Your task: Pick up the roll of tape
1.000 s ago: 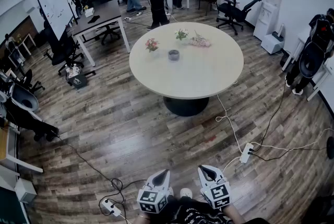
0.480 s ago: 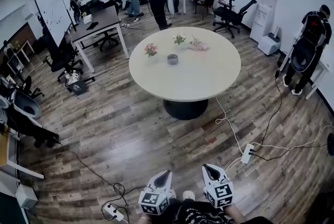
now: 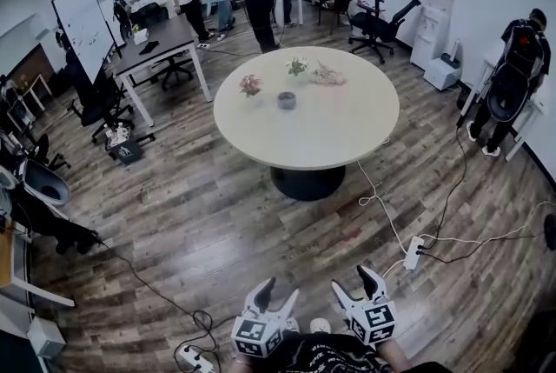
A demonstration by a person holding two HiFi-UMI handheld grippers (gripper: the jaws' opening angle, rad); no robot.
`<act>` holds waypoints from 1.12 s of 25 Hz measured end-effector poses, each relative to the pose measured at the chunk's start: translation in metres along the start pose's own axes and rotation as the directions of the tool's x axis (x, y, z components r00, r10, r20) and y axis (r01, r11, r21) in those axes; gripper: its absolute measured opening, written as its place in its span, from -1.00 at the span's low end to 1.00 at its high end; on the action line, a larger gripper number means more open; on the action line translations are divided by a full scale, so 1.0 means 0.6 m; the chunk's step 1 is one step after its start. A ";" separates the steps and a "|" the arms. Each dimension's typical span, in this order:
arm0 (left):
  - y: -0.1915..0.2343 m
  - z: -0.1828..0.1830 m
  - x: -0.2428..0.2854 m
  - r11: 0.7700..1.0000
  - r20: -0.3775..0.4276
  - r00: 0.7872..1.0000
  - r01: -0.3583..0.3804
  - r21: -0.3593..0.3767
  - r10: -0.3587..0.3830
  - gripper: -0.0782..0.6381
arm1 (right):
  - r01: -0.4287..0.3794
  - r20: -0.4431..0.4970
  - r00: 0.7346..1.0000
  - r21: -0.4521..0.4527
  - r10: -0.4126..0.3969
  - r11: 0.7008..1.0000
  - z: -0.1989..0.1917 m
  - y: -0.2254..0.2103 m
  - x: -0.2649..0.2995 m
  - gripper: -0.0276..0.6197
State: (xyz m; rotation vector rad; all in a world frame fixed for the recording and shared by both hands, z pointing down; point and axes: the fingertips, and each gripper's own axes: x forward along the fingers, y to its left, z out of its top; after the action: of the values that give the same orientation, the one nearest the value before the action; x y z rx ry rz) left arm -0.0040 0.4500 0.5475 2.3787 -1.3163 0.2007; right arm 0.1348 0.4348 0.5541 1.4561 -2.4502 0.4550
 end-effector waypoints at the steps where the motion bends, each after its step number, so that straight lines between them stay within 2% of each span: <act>1: 0.005 0.002 -0.001 1.000 -0.002 1.000 0.005 0.007 -0.005 -0.04 | 0.007 0.001 1.000 -0.003 -0.007 1.000 0.001 0.003 0.002 0.03; 5: 0.022 0.002 -0.005 0.998 -0.024 0.999 0.048 0.039 -0.048 -0.04 | 0.026 0.007 1.000 -0.009 -0.026 1.000 0.005 0.022 0.011 0.03; 9: 0.046 0.004 -0.009 0.996 -0.014 0.997 0.076 0.045 -0.076 -0.04 | 0.067 0.022 0.997 0.016 -0.067 0.998 0.003 0.030 0.024 0.04; 15: 0.087 0.015 -0.012 0.998 -0.004 0.998 0.057 0.013 -0.057 -0.05 | 0.100 0.059 0.993 0.060 -0.103 0.993 0.022 0.028 0.044 -0.03; 23: 0.134 0.027 0.043 1.000 -0.006 1.000 0.018 0.020 -0.018 -0.05 | 0.048 0.017 0.999 0.003 -0.048 0.999 0.031 0.003 0.130 -0.08; 28: 0.161 0.060 0.108 1.000 -0.012 1.000 -0.007 -0.019 0.007 -0.05 | -0.024 -0.016 1.000 -0.029 0.023 0.999 0.062 -0.036 0.215 -0.12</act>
State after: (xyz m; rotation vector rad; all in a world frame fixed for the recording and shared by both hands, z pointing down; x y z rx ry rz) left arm -0.0521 0.3395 0.5629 2.3536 -1.3156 0.2026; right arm 0.0917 0.3069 0.5708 1.4083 -2.4541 0.4317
